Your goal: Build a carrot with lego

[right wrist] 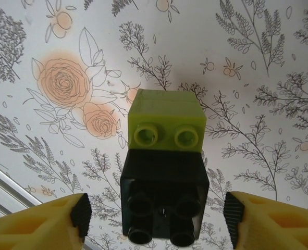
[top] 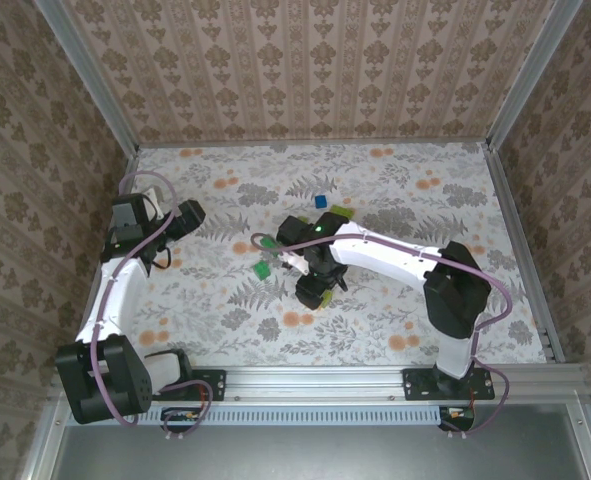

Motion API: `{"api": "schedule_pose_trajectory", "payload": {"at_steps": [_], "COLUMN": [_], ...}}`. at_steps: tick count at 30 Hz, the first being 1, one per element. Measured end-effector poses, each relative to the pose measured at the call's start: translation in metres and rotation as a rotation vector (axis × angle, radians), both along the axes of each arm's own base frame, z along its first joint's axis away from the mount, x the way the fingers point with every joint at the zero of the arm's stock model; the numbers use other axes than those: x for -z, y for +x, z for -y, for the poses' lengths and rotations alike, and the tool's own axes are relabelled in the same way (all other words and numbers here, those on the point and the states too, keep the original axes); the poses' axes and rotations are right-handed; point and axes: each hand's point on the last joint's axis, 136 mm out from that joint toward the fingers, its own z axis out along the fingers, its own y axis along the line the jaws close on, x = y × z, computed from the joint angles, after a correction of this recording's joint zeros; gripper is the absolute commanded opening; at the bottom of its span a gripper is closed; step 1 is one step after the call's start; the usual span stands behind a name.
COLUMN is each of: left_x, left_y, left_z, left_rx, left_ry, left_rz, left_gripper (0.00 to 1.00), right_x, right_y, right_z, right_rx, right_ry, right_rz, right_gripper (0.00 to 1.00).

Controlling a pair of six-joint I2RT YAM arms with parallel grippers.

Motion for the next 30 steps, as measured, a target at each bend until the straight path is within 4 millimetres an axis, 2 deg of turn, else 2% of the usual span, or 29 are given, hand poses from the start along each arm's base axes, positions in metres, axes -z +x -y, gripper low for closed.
{"api": "schedule_pose_trajectory", "payload": {"at_steps": [3, 7, 9, 10, 12, 15, 17, 20, 22, 25, 30], "left_x": [0.0, -0.001, -0.002, -0.003, -0.005, -0.005, -0.005, -0.005, -0.005, -0.005, -0.008], "left_y": [0.0, -0.001, -0.001, -0.001, -0.002, -0.002, -0.002, -0.002, -0.003, -0.003, 0.0], "left_z": [0.0, 0.008, 0.015, 0.02, 0.026, 0.03, 0.03, 0.032, 0.033, 0.034, 0.035], "left_rx": [0.001, 0.029, 0.056, 0.071, 0.095, 0.111, 0.111, 0.114, 0.118, 0.121, 0.121], "left_ry": [-0.001, -0.012, -0.017, -0.017, -0.017, -0.012, -0.011, -0.011, -0.011, -0.007, -0.001], "left_rz": [0.0, 0.004, 0.009, 0.014, 0.021, 0.024, 0.025, 0.024, 0.024, 0.025, 0.03], "left_gripper": [1.0, 1.0, 1.0, 1.0, 1.0, 1.0, 1.0, 1.0, 1.0, 1.0, 1.0], "right_x": [-0.022, -0.066, -0.085, -0.092, -0.097, -0.08, -0.059, -0.027, -0.007, 0.019, 0.042], "right_y": [0.002, 0.014, 0.027, 0.037, 0.057, 0.083, 0.099, 0.121, 0.132, 0.141, 0.153], "right_z": [0.002, 0.018, 0.035, 0.05, 0.081, 0.124, 0.147, 0.17, 0.178, 0.176, 0.165], "right_rx": [0.006, 0.073, 0.148, 0.206, 0.31, 0.444, 0.506, 0.562, 0.571, 0.537, 0.459], "right_ry": [0.042, 0.124, 0.162, 0.173, 0.164, 0.112, 0.078, 0.047, 0.028, 0.016, 0.021], "right_rz": [0.048, 0.16, 0.218, 0.251, 0.304, 0.325, 0.303, 0.248, 0.216, 0.161, 0.116], "right_gripper": [0.76, 0.78, 0.79, 0.8, 0.8, 0.8, 0.79, 0.79, 0.79, 0.79, 0.79]}}
